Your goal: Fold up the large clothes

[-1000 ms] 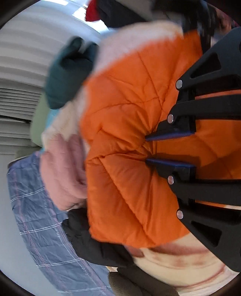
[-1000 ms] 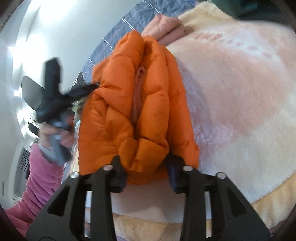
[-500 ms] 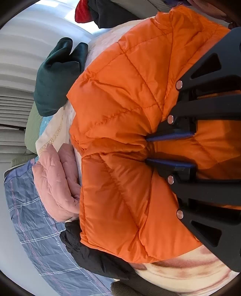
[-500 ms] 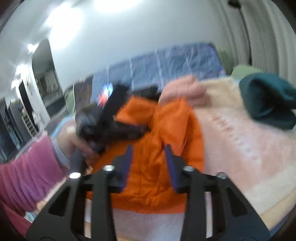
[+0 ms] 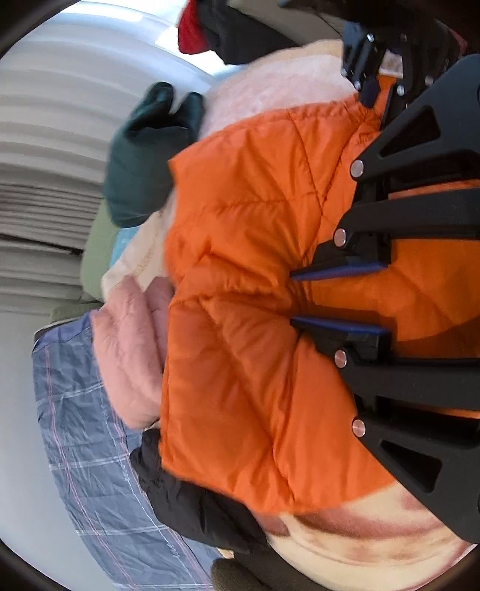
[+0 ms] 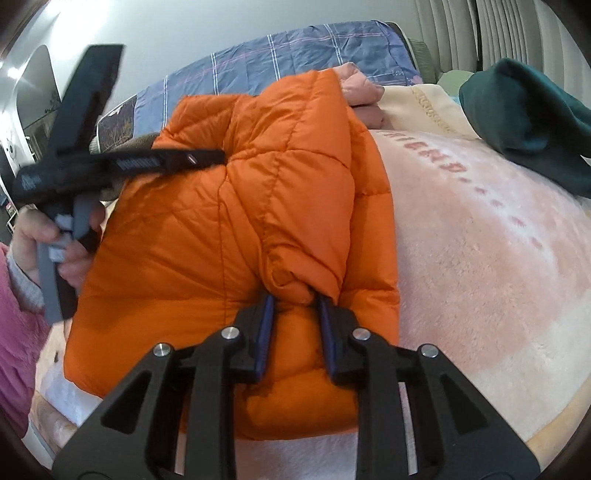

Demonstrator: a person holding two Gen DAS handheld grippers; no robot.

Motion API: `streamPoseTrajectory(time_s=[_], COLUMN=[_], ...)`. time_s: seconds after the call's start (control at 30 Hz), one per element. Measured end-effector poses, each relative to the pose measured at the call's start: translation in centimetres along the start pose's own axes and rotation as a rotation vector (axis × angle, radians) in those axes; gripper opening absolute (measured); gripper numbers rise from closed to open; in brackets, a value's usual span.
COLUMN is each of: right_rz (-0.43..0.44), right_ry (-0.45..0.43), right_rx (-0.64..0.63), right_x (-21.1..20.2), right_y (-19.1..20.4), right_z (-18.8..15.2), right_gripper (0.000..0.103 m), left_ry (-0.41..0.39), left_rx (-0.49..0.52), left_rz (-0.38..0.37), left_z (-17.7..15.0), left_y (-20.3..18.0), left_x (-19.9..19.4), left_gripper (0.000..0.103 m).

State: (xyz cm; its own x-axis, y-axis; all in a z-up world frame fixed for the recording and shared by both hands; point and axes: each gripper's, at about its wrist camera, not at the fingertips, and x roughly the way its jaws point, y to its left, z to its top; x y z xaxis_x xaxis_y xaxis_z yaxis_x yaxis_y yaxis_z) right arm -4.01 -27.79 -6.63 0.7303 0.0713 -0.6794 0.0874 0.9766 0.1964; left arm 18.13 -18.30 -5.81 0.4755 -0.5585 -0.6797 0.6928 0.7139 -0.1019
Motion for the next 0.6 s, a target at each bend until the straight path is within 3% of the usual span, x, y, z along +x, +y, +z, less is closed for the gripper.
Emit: streamPoseTrajectory(time_s=[0.13, 0.23, 0.43, 0.6], right_rz=[0.033, 0.064, 0.081, 0.099], right_ry=[0.013, 0.026, 0.025, 0.027], right_rx=[0.021, 0.038, 0.032, 0.044], right_x=[0.7, 1.1, 1.7, 1.7], right_y=[-0.5, -0.9, -1.2, -1.4], right_z=[0.2, 0.6, 0.9, 0.8], right_gripper=[0.025, 0.025, 0.025, 0.025], left_ry=[-0.076, -0.056, 0.007, 0.055], left_rx=[-0.15, -0.25, -0.157, -0.202], left_rz=[0.015, 0.028, 0.141, 0.1], left_z=[0.9, 0.9, -0.4, -0.6], left_y=[4.0, 6.8, 6.1, 7.1], left_x=[-2.6, -1.8, 2.7, 3.7], left_gripper=[0.021, 0.021, 0.021, 0.021])
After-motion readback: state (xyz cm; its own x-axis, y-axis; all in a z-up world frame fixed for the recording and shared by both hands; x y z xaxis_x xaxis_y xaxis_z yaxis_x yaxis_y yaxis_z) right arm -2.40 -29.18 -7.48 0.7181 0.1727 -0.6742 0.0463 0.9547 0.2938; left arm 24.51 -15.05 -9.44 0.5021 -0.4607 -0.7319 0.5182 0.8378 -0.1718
